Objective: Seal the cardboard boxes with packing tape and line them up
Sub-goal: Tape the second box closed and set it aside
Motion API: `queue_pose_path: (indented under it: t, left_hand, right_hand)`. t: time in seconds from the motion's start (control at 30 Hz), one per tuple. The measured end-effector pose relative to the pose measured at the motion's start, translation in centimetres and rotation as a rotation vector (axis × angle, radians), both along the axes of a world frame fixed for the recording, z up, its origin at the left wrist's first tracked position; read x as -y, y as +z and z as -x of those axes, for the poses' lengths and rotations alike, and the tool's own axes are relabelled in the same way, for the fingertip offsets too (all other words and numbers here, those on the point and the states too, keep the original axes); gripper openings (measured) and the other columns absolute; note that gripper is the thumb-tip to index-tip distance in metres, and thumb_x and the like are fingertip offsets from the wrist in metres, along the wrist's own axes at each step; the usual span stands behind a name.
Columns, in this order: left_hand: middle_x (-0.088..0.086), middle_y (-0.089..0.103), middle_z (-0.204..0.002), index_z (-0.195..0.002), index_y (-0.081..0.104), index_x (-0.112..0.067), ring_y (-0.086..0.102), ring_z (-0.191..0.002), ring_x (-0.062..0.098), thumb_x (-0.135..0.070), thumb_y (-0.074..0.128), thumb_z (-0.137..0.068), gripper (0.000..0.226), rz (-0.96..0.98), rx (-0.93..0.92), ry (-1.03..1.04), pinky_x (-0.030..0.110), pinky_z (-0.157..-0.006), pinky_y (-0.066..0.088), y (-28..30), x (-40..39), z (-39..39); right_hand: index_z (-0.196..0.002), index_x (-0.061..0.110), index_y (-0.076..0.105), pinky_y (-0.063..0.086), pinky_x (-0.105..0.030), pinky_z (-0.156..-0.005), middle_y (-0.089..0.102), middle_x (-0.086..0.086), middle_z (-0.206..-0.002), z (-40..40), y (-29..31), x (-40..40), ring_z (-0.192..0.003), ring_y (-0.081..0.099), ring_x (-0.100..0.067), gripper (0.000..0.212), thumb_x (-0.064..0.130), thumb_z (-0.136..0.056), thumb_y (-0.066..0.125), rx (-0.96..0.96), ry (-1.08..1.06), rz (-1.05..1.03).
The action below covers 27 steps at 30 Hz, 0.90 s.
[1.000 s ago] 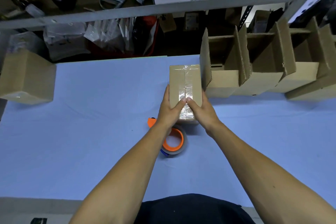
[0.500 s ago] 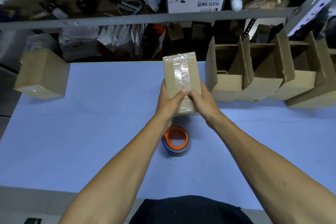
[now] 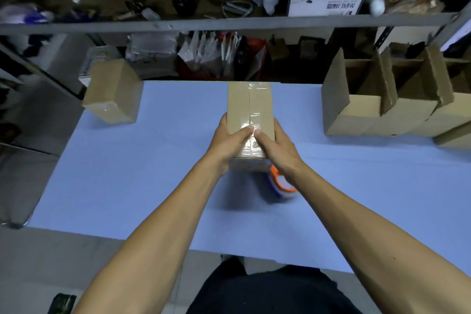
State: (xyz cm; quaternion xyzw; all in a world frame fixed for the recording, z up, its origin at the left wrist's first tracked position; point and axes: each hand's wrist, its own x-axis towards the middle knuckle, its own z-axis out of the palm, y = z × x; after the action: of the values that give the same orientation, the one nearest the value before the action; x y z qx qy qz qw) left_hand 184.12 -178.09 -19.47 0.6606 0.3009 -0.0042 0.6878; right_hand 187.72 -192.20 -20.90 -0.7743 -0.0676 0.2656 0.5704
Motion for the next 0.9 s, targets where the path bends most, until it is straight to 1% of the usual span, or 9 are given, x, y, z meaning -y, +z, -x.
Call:
queue_pose_path:
  t: [0.1,0.23,0.33,0.53,0.6,0.67,0.73,0.83,0.9]
  left_hand:
    - [-0.01,0.072,-0.112,-0.128,0.054,-0.03,0.07,-0.097,0.007,-0.018,0.069,-0.088,0.045,0.011,-0.002,-0.007,0.023,-0.079,0.056,-0.8,-2.1,2.4]
    - [-0.013,0.072,-0.112,-0.129,0.054,-0.032,0.07,-0.096,0.004,-0.02,0.069,-0.086,0.047,0.027,-0.024,-0.026,0.021,-0.076,0.055,-2.1,-4.3,5.7]
    - [-0.017,0.073,-0.106,-0.126,0.056,-0.035,0.071,-0.094,0.003,-0.025,0.07,-0.084,0.046,0.084,-0.063,-0.029,0.016,-0.068,0.054,-3.6,-5.2,8.1]
    - [-0.012,0.073,-0.113,-0.129,0.056,-0.035,0.071,-0.1,0.009,-0.036,0.062,-0.093,0.036,0.241,-0.138,-0.088,0.021,-0.067,0.056,-5.9,-5.4,10.3]
    - [-0.012,0.071,-0.119,-0.133,0.053,-0.036,0.07,-0.102,0.008,-0.039,0.062,-0.093,0.041,0.231,-0.147,-0.09,0.022,-0.071,0.056,-6.4,-4.9,10.9]
    - [-0.013,0.069,-0.122,-0.137,0.047,-0.036,0.069,-0.105,0.007,-0.042,0.066,-0.09,0.051,0.198,-0.162,-0.077,0.024,-0.078,0.056,-6.9,-4.2,11.2]
    - [-0.014,0.07,-0.118,-0.137,0.046,-0.034,0.07,-0.1,0.006,-0.041,0.07,-0.087,0.056,0.173,-0.194,-0.044,0.024,-0.075,0.055,-7.1,-3.6,11.2]
    - [-0.012,0.072,-0.11,-0.126,0.052,-0.032,0.073,-0.086,0.005,-0.045,0.076,-0.072,0.061,0.131,-0.272,-0.02,0.026,-0.061,0.055,-6.9,-3.0,10.3]
    - [-0.01,0.072,-0.111,-0.125,0.053,-0.03,0.074,-0.084,0.007,-0.049,0.078,-0.064,0.068,0.12,-0.296,0.0,0.028,-0.061,0.056,-6.9,-2.8,9.4]
  right_hand:
    - [-0.125,0.055,0.047,0.048,-0.044,-0.1,0.066,0.023,-0.117,2.5,-0.4,-2.0,-0.111,0.063,-0.011,0.043,0.061,-0.083,0.055,-0.012,0.003,-0.012]
    - [-0.125,0.053,0.048,0.049,-0.037,-0.098,0.065,0.025,-0.117,6.0,-1.0,-4.0,-0.109,0.063,-0.002,0.042,0.06,-0.084,0.058,-0.048,-0.023,-0.05]
    - [-0.13,0.044,0.049,0.048,-0.03,-0.095,0.065,0.022,-0.119,8.1,-2.3,-4.6,-0.11,0.062,0.001,0.039,0.045,-0.092,0.058,-0.105,-0.013,-0.051]
    - [-0.152,0.024,0.033,0.036,-0.037,-0.114,0.049,0.008,-0.147,9.3,-4.9,-3.9,-0.13,0.051,-0.008,0.054,0.038,-0.102,0.048,-0.296,-0.03,-0.058]
    - [-0.15,0.026,0.037,0.042,-0.031,-0.109,0.054,0.008,-0.143,9.5,-5.4,-3.3,-0.124,0.055,-0.005,0.051,0.039,-0.102,0.049,-0.326,-0.039,-0.066]
    - [-0.144,0.031,0.043,0.049,-0.016,-0.09,0.06,0.01,-0.134,9.6,-5.5,-2.9,-0.11,0.062,0.002,0.045,0.038,-0.1,0.054,-0.34,-0.06,-0.069]
    - [-0.138,0.035,0.047,0.049,-0.009,-0.077,0.063,0.01,-0.126,9.5,-5.7,-2.6,-0.101,0.064,0.004,0.042,0.035,-0.098,0.059,-0.321,-0.083,-0.063]
    - [-0.141,0.03,0.046,0.051,-0.025,-0.093,0.063,0.005,-0.127,9.1,-6.2,-2.1,-0.11,0.063,-0.008,0.049,0.035,-0.095,0.063,-0.292,-0.095,-0.032]
    - [-0.143,0.028,0.045,0.051,-0.031,-0.097,0.062,0.004,-0.128,8.9,-6.4,-1.7,-0.11,0.063,-0.01,0.053,0.037,-0.094,0.064,-0.273,-0.083,-0.009]
